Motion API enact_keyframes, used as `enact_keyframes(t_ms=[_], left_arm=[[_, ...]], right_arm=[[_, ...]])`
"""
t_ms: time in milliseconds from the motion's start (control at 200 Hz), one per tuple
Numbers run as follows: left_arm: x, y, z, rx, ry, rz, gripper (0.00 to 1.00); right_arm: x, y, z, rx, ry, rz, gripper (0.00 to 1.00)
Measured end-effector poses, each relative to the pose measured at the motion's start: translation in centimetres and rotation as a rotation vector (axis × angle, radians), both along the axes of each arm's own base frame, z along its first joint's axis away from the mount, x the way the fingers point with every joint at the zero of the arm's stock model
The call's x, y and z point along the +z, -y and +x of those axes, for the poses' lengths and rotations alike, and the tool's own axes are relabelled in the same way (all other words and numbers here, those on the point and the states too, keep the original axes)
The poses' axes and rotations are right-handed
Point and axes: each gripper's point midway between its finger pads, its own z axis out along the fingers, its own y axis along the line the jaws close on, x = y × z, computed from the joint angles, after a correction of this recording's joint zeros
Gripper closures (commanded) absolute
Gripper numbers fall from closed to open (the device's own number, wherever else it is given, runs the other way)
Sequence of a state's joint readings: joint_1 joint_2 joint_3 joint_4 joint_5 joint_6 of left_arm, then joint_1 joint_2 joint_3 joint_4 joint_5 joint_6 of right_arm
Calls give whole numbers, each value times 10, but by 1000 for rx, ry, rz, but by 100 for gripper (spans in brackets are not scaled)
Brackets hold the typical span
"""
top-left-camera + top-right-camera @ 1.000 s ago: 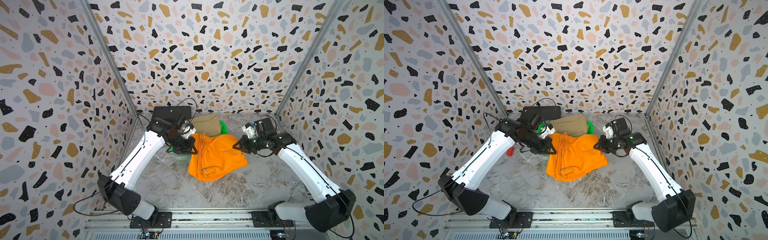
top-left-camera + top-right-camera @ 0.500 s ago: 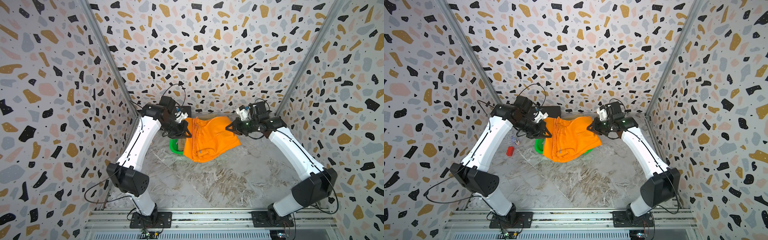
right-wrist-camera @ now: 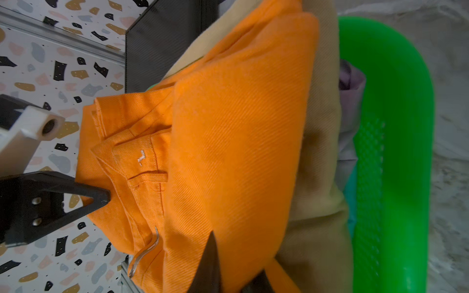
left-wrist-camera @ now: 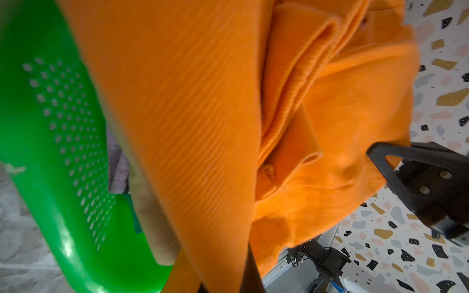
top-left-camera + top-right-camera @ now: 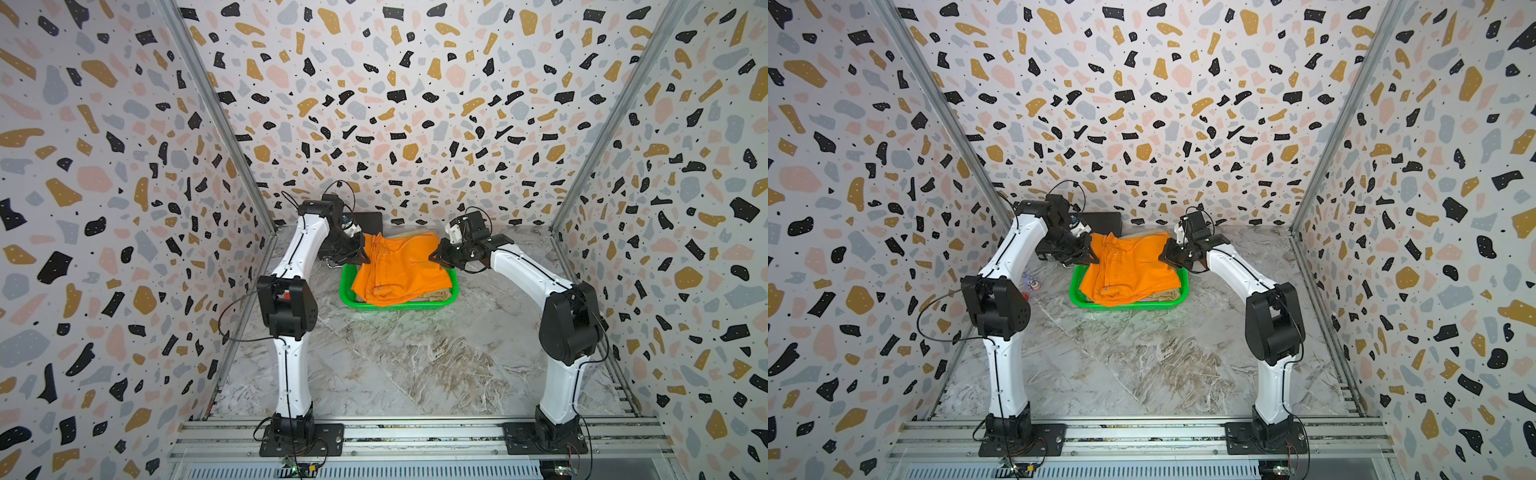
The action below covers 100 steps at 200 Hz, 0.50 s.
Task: Put the folded long pants in the basket
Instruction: Place the long pant in the basket.
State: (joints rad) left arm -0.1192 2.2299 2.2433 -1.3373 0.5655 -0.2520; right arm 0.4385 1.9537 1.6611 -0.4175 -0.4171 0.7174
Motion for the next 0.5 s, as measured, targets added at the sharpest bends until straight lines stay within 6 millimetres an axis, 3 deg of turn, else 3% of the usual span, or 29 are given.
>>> enact_keyframes(t_ms=[145, 380, 501], left_arm=[[-31, -22, 14, 41, -46, 39, 100], [-46, -36, 18, 91, -56, 37, 100], [-37, -36, 21, 116, -20, 35, 61]], right_arm=[[-23, 2, 2, -9, 1, -32, 100], [-43, 6, 1, -16, 7, -59, 100], [-41, 8, 0, -16, 15, -75, 67]])
